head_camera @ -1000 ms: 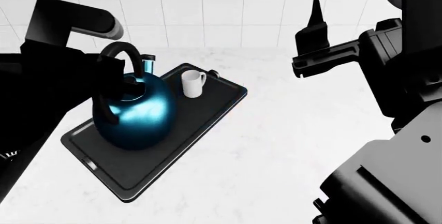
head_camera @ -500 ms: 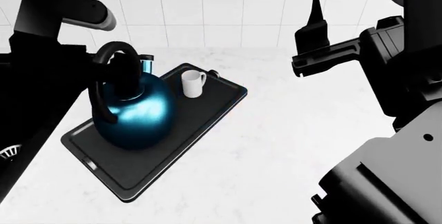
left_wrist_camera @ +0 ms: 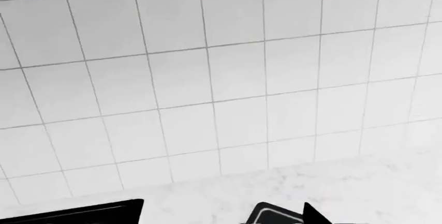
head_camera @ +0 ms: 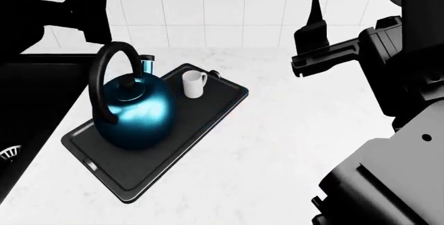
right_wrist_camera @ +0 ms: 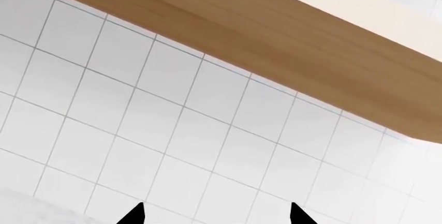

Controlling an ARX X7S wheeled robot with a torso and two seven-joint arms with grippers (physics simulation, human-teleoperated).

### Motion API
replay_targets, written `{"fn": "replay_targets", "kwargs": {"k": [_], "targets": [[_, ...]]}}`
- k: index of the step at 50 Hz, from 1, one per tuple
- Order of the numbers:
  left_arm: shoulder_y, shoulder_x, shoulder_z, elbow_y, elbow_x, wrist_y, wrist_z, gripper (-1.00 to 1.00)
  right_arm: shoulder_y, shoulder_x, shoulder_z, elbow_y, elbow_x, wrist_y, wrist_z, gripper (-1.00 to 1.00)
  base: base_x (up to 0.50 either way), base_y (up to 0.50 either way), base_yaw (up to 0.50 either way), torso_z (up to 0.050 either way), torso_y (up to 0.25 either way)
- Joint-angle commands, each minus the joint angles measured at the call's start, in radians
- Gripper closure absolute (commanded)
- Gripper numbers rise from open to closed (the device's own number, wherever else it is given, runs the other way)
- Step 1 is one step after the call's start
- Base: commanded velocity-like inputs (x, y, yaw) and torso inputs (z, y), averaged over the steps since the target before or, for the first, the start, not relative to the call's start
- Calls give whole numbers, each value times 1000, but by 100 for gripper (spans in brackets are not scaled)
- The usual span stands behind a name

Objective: Pick the kettle from the counter and place it on the tray. Then pick the mug from the cabinet and place it on the tray. Then close the cabinet doors.

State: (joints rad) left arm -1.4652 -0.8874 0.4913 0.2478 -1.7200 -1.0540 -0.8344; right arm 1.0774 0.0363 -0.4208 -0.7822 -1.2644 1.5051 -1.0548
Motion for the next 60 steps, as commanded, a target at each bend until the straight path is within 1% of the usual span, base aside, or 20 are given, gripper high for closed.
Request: {"fn": "replay_targets", "kwargs": {"k": [1,5,12,20,28,60], "targets": [[-51,-64,-86,70,-96,40,-59,-100,6,-2,-2,4,15,0,15,-100,0,0,0,0,0],[-19,-103,-114,115,-144,66,-97,-100,8,-3,-5,4,16,2,19,-100,0,0,0,0,0],[64,-148,-154,176,-192,117,-111,-100,19,-2,-16,5,-3,13,6,-100,0,0,0,0,0],[178,-183,-186,239,-201,166,-102,-100,38,-2,-24,9,-29,21,-17,-100,0,0,0,0,0],[216,-196,-201,259,-199,187,-99,-100,31,-4,-18,7,-13,7,-3,-100,0,29,0,0,0],[259,-215,-213,255,-141,199,-74,-100,55,-10,-49,32,-86,28,-61,-100,0,487,0,0,0]]}}
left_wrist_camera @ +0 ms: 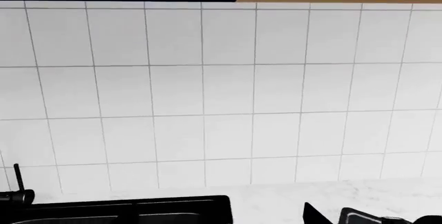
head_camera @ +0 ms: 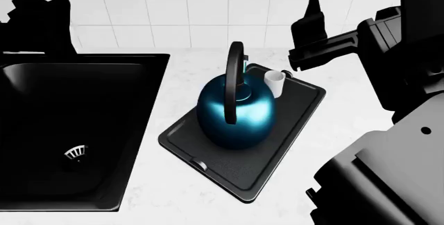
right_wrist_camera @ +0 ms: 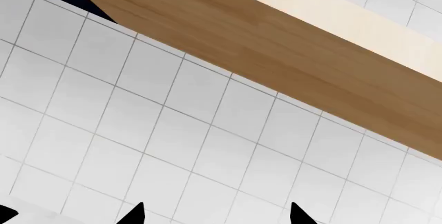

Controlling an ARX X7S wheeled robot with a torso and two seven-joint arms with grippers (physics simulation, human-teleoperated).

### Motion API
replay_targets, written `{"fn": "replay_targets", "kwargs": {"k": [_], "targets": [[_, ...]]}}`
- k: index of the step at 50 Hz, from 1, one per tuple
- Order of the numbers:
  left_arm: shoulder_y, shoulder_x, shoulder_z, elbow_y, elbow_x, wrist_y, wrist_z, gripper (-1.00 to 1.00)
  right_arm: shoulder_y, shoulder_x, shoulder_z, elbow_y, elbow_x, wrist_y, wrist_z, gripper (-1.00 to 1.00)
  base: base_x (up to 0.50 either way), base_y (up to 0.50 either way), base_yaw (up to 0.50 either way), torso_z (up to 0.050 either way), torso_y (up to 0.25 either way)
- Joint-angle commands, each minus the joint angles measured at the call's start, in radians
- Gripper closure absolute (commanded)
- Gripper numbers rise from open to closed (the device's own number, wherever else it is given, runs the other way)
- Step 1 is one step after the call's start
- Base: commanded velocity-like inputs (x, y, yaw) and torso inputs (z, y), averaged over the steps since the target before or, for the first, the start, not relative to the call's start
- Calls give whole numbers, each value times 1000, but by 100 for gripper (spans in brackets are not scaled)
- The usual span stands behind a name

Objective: Pick the kettle from the counter and place it on the tray. Then pick the mug from the cabinet and place it on the tray. Then close the cabinet doors.

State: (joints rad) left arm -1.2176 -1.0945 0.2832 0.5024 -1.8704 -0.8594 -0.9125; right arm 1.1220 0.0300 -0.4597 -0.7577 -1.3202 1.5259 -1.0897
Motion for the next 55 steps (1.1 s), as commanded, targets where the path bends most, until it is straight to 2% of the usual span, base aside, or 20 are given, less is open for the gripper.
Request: {"fn": "replay_targets", "kwargs": {"k": [1,45,55], "targets": [[11,-9,-5,1,8,4,3,-100,12,-4,-11,8,-35,8,-30,-100,0,500,0,0,0],[23,-17,-6,10,11,7,1,-100,13,-10,-16,7,-57,10,-46,-100,0,500,0,0,0],[29,-28,-13,14,7,10,3,-100,13,-11,-15,4,-65,14,-46,-100,0,16,0,0,0]]}}
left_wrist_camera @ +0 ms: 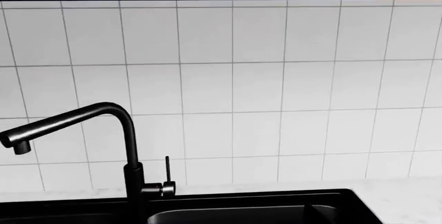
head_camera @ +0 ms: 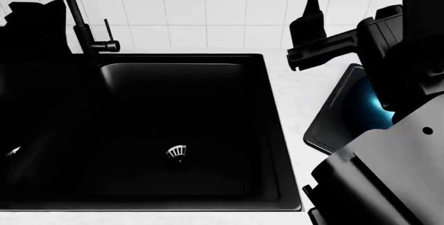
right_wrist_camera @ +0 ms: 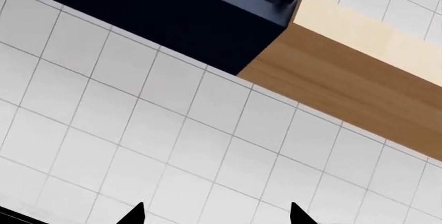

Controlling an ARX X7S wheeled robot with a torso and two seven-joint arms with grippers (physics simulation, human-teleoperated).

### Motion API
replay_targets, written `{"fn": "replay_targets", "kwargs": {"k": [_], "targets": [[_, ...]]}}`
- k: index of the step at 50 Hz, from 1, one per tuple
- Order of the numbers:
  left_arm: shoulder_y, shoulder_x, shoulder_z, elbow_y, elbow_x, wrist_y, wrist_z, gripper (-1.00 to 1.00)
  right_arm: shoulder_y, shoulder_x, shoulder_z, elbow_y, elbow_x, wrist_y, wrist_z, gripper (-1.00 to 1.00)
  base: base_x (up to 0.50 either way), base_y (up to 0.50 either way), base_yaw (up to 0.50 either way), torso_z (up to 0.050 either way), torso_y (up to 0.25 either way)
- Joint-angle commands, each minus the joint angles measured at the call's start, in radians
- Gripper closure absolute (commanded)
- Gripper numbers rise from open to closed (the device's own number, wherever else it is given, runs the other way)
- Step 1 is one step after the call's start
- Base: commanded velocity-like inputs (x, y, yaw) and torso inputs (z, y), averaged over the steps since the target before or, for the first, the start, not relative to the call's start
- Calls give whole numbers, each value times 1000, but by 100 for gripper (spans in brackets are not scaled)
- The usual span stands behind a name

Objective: Pick the kettle from the counter and place it on the tray. Then pick the mug from the cabinet and place it on the tray. Then close the cabinet doors.

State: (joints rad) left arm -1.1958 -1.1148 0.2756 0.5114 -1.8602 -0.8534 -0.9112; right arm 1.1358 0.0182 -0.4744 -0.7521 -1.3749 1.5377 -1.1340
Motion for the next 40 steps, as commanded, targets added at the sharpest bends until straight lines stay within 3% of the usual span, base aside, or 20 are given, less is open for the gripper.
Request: {"fn": "replay_targets", "kwargs": {"k": [1,35,40], "targets": [[7,-9,-6,6,-3,4,2,-100,0,0,0,-1,-13,3,-4,-100,0,0,0,0,0],[-7,-5,1,0,-7,-7,7,-100,23,-3,-7,-2,-57,6,-35,-100,53,0,0,0,0],[8,-4,-2,-2,5,2,14,-100,109,7,18,41,-273,-23,-300,-100,0,0,0,0,0]]}}
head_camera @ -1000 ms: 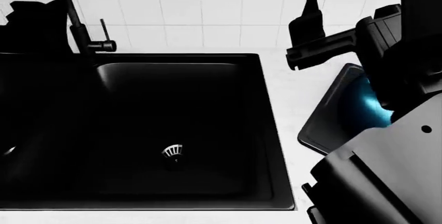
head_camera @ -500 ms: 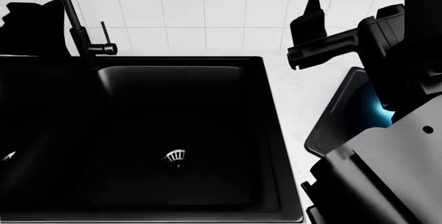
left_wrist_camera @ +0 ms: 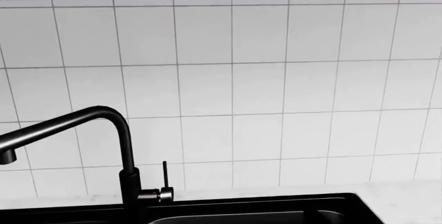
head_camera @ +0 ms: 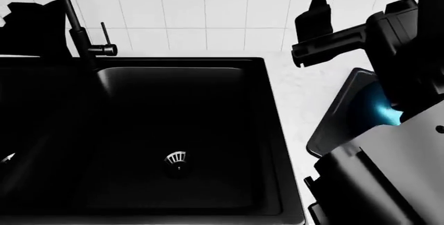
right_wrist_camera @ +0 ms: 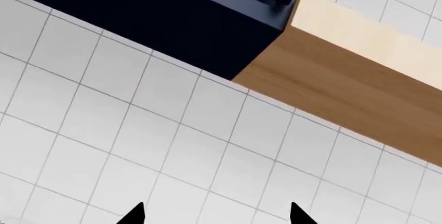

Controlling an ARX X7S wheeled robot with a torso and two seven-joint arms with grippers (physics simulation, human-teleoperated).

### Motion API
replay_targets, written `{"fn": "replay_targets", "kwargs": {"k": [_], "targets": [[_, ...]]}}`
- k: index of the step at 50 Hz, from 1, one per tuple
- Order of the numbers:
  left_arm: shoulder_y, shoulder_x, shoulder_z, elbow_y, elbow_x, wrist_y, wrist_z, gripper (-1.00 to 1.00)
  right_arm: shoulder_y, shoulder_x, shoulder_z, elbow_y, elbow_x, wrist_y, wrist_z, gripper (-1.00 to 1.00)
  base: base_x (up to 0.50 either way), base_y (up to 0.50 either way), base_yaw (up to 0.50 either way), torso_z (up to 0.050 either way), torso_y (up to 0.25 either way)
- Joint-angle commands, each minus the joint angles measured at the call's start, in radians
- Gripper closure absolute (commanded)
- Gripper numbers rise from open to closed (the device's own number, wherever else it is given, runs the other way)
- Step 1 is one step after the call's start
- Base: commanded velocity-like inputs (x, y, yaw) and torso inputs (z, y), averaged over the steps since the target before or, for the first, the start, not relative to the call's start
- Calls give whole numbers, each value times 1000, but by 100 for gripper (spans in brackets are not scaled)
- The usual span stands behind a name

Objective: Pick the kettle from the counter and place it on the tray. Then pick the mug from the cabinet and place it on the tray. Then close the cabinet doors.

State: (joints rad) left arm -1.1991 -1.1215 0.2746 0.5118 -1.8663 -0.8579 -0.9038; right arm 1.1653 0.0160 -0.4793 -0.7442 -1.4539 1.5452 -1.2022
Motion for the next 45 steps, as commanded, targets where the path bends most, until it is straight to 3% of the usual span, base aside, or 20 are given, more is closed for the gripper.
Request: {"fn": "replay_targets", "kwargs": {"k": [1,11,24,25,26,27,45], "targets": [[15,4,-1,-2,15,8,8,-100,111,5,54,49,-257,-53,-319,-100,0,0,0,0,0],[48,-2,-14,1,33,25,30,-100,231,-15,317,126,-156,-213,-369,-100,0,0,0,0,0],[62,-17,-27,4,31,31,40,-100,285,-5,473,149,-120,-296,-369,-100,0,0,0,0,0],[59,-16,-26,4,30,30,37,-100,298,38,443,152,-105,-245,-369,-100,0,0,0,0,0],[58,-16,-25,5,29,29,36,-100,328,188,293,148,-55,-95,-369,-100,0,0,0,0,0],[57,-15,-24,5,29,28,36,-100,347,240,251,151,-40,25,-369,-100,0,0,0,0,0],[14,-15,-12,3,3,6,11,-100,627,311,253,314,47,25,-368,-100,0,0,0,0,0]]}}
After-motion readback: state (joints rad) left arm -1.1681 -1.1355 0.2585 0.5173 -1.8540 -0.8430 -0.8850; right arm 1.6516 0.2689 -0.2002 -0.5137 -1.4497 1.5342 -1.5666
